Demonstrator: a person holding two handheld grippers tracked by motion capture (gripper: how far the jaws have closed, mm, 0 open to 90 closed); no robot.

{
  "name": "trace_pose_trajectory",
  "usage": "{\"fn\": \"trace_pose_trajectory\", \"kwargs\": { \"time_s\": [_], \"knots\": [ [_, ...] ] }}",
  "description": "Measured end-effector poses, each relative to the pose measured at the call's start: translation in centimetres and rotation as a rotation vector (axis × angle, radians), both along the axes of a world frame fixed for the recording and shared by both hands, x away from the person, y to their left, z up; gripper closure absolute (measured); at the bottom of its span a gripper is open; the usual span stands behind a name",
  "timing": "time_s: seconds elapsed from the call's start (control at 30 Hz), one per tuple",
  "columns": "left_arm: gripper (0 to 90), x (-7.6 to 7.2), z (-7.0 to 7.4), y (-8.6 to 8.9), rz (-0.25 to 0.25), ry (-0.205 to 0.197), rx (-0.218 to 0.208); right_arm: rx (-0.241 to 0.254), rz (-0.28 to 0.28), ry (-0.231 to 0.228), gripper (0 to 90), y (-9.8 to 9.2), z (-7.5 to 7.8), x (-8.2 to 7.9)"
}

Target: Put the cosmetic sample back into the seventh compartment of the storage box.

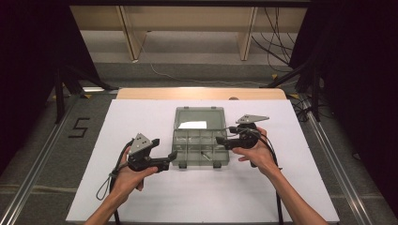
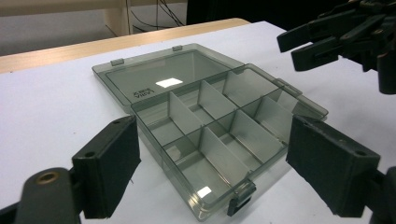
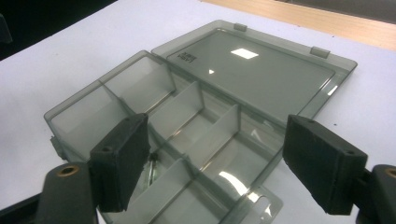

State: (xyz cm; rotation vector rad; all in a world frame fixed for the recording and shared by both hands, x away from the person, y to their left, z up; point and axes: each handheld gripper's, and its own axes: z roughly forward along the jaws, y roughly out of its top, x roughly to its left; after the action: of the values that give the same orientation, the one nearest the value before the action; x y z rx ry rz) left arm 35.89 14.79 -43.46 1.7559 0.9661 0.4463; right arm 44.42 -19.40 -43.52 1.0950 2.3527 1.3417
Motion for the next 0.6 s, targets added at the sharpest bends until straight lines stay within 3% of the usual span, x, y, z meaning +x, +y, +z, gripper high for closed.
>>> {"fn": "trace_pose_trajectory", "kwargs": {
  "time_s": [0.23, 0.47, 0.6],
  "knots": [
    [16.7, 1.5, -1.0, -0.4, 0.002, 0.041, 0.01, 0.007, -0.019, 0.008, 22.5, -0.9, 0.1, 1.1],
    [16.8, 2.0, -1.4, -0.7, -0.003, 0.064, 0.018, 0.006, -0.035, 0.029, 22.2, -1.5, -0.1, 2.0],
    [16.7, 2.6, -1.8, -0.9, -0.009, 0.101, 0.07, 0.018, -0.028, 0.033, 22.0, -1.6, 0.2, 2.5]
  ]
}}
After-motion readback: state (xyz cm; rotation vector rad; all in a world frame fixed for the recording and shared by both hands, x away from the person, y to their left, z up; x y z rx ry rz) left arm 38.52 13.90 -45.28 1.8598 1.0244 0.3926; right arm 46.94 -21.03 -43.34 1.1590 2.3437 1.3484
